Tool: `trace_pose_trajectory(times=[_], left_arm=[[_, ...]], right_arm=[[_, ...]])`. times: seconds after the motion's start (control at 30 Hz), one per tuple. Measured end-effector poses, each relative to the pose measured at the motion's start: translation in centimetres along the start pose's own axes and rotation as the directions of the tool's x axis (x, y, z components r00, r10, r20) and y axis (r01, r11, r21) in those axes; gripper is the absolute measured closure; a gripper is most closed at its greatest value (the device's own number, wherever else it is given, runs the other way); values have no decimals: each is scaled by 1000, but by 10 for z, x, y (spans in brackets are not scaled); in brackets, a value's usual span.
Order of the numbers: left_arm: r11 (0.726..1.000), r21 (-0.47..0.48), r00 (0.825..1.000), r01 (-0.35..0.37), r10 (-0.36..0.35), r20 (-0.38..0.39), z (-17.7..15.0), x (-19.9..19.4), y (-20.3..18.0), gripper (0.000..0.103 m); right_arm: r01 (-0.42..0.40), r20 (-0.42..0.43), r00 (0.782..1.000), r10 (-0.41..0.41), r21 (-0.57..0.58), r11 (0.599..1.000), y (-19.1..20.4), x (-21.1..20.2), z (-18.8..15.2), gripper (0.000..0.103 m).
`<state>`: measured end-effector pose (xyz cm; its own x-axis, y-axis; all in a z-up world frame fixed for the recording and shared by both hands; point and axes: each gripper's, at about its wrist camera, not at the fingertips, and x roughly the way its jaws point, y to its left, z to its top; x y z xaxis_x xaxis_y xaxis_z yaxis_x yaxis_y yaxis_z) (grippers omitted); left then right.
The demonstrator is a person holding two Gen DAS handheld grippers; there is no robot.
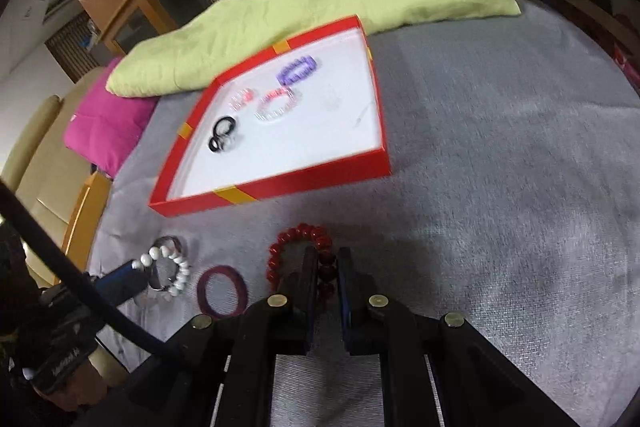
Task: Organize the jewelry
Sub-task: 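Carry both bracelets into the red box and open both tools to release them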
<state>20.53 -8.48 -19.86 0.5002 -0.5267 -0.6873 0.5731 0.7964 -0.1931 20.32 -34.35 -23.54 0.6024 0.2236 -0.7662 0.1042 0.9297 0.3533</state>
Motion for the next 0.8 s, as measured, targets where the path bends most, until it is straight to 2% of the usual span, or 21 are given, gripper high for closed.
trace_pose_trajectory(times=[0.37, 0.8], left_arm=[[999, -34, 996, -8, 11, 88, 21, -10, 5, 93], [993, -103, 988, -53, 67, 138, 43, -5, 16, 93]], right_arm=[[-113, 117, 987, 113, -7, 994, 19, -22, 5, 93], [-196, 165, 967, 195, -10, 980, 37, -27, 6, 93]])
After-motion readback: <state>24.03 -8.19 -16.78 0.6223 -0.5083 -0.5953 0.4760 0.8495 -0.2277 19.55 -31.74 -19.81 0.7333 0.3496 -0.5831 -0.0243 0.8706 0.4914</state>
